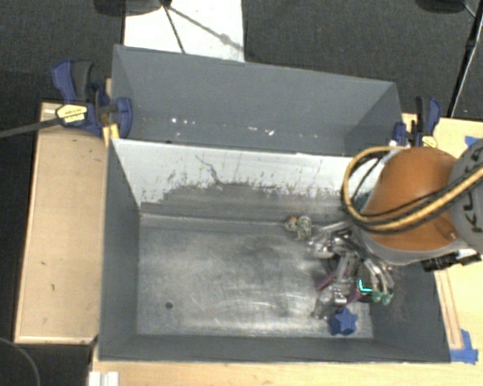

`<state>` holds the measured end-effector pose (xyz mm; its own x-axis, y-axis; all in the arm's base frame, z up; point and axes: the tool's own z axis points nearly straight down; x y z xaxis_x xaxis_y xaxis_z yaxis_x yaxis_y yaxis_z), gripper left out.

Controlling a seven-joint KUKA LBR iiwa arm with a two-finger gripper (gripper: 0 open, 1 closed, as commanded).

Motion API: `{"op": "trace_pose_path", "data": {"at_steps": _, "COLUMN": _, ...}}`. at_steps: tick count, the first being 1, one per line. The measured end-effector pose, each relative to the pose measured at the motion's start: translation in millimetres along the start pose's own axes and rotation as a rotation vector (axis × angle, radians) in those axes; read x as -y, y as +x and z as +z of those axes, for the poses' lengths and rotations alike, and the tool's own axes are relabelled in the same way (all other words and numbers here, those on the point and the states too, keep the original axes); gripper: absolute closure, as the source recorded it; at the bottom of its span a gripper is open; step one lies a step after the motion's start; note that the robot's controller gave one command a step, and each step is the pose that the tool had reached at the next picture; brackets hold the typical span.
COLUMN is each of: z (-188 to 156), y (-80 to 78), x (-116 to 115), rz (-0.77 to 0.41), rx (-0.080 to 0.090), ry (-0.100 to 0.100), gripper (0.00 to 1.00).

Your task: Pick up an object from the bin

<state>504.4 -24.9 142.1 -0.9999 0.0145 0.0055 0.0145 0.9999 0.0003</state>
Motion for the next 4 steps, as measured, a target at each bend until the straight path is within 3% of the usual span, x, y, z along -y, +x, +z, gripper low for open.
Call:
{"op": "trace_pose_path", "data": {"at_steps": 1, "z": 68.6, "y": -66.8, "x": 49.9, "rz": -0.39, "rx": 0.007, "ry": -0.005, "gripper": 0.0}}
{"op": "trace_pose_path", "data": {"at_steps": 2, "z": 41.5, "y": -47.6, "x": 92.4, "rz": -0.706, "rx": 0.009, "ry": 0.001, "gripper": 0.0}}
{"op": "trace_pose_path", "data": {"at_steps": 3, "z": 41.8, "y": -68.4, "x": 77.9, "rz": -1.067, "rx": 0.004, "ry": 0.002, "gripper": 0.0}}
{"op": "trace_pose_path", "data": {"at_steps": 4, "z": 66.1, "y": -81.4, "x": 74.8, "rz": -1.495, "rx": -0.01, "ry": -0.008, "gripper": 0.0}}
